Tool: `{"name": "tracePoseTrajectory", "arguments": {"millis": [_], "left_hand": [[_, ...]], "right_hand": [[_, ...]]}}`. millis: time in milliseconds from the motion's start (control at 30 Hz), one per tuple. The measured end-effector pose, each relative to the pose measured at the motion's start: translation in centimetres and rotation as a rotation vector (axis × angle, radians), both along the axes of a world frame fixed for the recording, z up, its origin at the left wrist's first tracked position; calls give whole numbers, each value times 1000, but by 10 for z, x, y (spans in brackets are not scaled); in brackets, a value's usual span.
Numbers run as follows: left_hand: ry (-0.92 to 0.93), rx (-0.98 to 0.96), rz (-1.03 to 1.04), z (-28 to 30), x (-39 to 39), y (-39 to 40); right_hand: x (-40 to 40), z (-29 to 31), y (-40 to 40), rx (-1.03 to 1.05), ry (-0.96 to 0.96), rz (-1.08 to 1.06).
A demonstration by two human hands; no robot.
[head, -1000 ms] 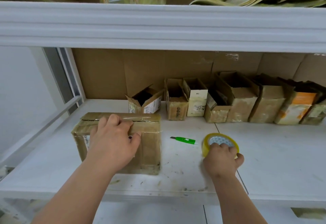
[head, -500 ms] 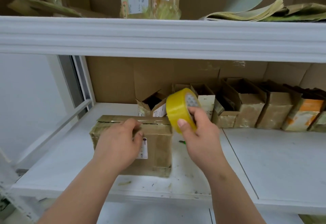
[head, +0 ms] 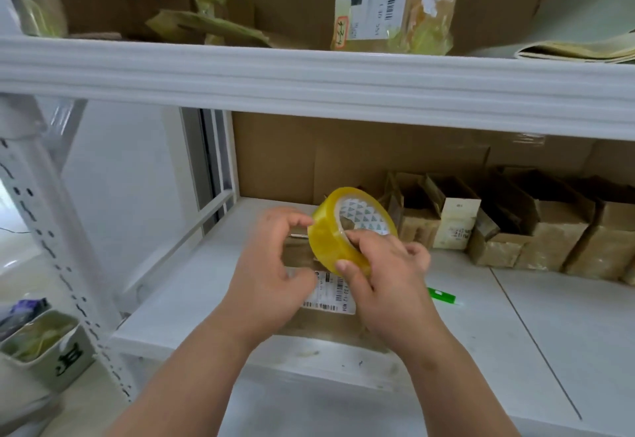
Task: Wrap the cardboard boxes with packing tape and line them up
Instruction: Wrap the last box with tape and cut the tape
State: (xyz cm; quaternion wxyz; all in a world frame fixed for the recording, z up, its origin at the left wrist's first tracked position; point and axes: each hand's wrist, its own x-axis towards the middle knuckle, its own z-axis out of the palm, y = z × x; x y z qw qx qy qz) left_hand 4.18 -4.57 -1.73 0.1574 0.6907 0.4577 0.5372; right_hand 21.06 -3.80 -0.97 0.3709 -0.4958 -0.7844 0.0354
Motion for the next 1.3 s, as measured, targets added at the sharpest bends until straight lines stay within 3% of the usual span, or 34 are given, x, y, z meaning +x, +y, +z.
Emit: {"name": "tracePoseTrajectory", "arguments": {"millis": [167, 333, 467, 667, 900, 967, 1133, 1300], "left_hand": [[204, 151, 103, -4, -6, 6], [260, 278, 178, 4, -15, 9], [157, 186, 150, 15, -19, 10], [51, 41, 225, 26, -25, 16], [-66, -48, 257, 40, -40, 30], [-181, -117, 244, 38, -41, 35], [-513, -242, 230, 41, -58, 53], [-418, -291, 206, 45, -63, 70]], "right_hand": [[-9, 6, -2, 55, -31, -14], [-16, 15, -5, 80, -41, -24], [-17, 16, -2, 35, 15, 31], [0, 19, 1, -259, 165, 219], [6, 21, 20, -315, 282, 443], [6, 28, 25, -321, 343, 495], [25, 42, 48, -222, 359, 363], [49, 59, 64, -186, 404, 306]]}}
